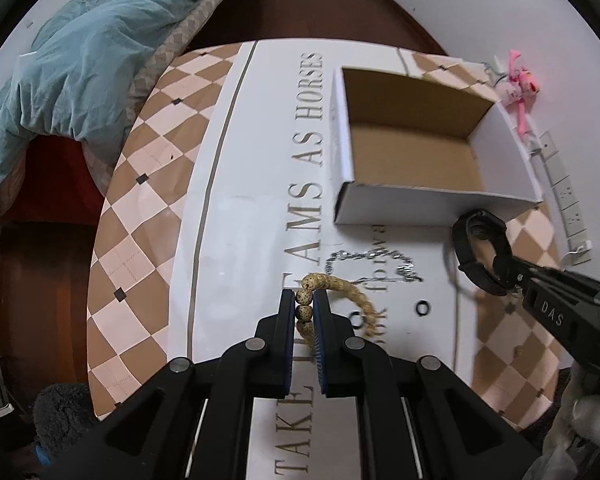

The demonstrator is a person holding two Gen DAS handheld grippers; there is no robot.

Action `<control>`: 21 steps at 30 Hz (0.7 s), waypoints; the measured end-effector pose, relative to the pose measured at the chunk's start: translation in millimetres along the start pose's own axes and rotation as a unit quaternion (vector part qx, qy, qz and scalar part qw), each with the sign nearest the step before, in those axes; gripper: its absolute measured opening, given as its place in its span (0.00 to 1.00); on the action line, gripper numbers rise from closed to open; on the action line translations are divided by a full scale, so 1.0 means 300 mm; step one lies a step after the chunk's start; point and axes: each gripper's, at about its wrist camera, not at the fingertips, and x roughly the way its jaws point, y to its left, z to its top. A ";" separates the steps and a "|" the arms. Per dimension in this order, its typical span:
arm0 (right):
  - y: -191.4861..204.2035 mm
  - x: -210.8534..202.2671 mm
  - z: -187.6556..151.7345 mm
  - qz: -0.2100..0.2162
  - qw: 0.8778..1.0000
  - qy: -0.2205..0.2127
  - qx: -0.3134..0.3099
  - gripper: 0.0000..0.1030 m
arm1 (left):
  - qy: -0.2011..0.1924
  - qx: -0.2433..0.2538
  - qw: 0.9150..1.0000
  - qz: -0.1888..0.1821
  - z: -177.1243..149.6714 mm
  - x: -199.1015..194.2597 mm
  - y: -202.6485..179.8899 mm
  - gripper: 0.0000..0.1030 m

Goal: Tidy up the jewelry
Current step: 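Grasp the wooden bead bracelet with the left tool while the right tool grasps the black watch band, then carry both items into the white box and open both tools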

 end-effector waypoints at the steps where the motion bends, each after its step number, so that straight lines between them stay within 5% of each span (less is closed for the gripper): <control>1: -0.007 -0.020 -0.003 0.006 1.000 -0.003 0.005 0.03 | -0.004 0.001 1.000 -0.006 0.000 -0.019 -0.004 0.06; 14: -0.066 -0.327 0.065 0.068 0.995 -0.054 0.043 0.03 | -0.088 0.016 0.991 -0.095 0.137 -0.342 -0.062 0.06; 21: -0.069 -0.309 0.224 0.063 0.995 -0.055 0.051 0.03 | -0.102 0.033 0.987 -0.117 0.308 -0.348 -0.119 0.06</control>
